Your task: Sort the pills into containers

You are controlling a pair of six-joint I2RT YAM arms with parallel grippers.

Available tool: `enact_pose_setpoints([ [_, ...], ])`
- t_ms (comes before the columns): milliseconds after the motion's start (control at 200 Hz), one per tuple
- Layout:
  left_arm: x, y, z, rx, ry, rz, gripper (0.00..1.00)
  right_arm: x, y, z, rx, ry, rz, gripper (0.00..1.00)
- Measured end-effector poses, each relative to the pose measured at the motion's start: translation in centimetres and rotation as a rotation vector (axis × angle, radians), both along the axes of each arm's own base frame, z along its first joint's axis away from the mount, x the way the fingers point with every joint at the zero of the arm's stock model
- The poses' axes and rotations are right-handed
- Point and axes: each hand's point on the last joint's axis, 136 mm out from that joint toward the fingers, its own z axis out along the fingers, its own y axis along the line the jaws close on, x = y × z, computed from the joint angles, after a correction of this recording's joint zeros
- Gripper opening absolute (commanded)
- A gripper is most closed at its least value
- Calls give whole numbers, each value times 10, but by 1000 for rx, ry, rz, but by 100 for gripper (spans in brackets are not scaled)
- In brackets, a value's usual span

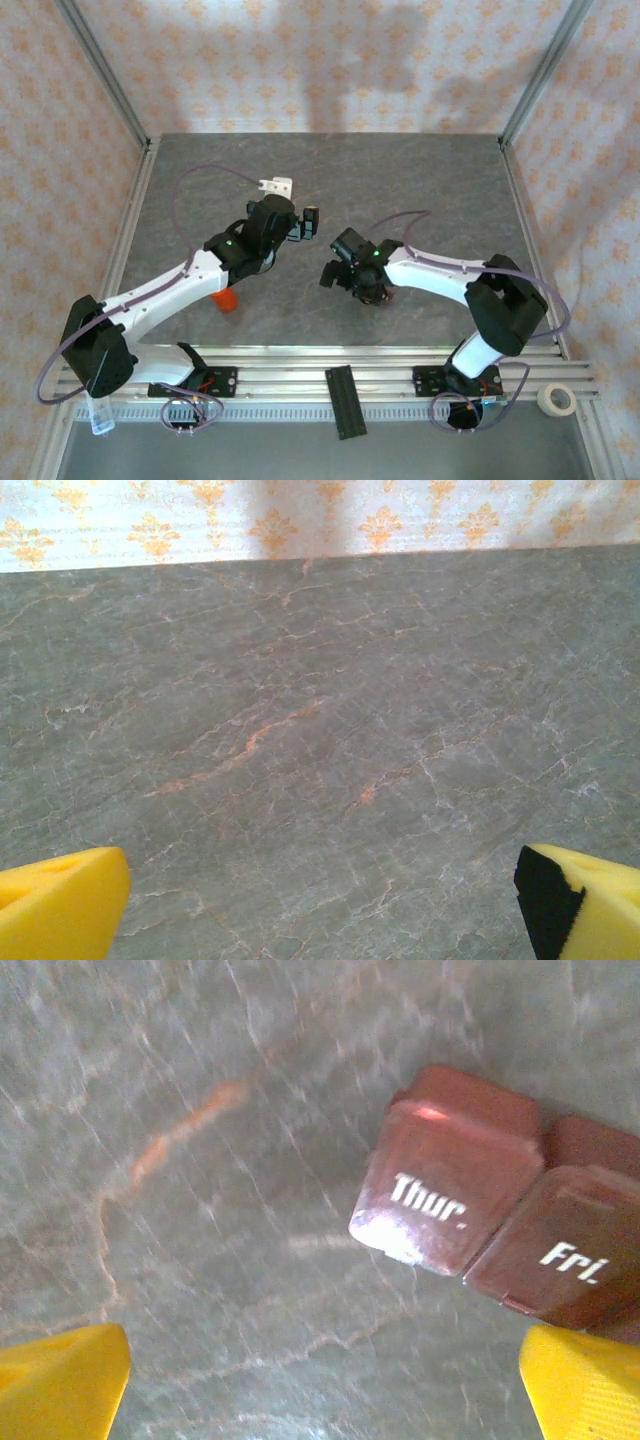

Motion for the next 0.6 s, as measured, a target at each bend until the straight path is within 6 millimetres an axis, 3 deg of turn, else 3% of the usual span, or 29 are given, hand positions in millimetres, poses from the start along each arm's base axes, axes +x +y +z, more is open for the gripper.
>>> enact_pose_setpoints([
  [315,-2,2,3,-1,-1,1,100,53,-12,17,40,-72,-59,100],
  [435,-3,3,1,3,4,1,100,58,-15,32,59,-115,-38,100],
  [601,-3,3,1,3,4,1,100,59,-27,70,49,-241,13,98],
])
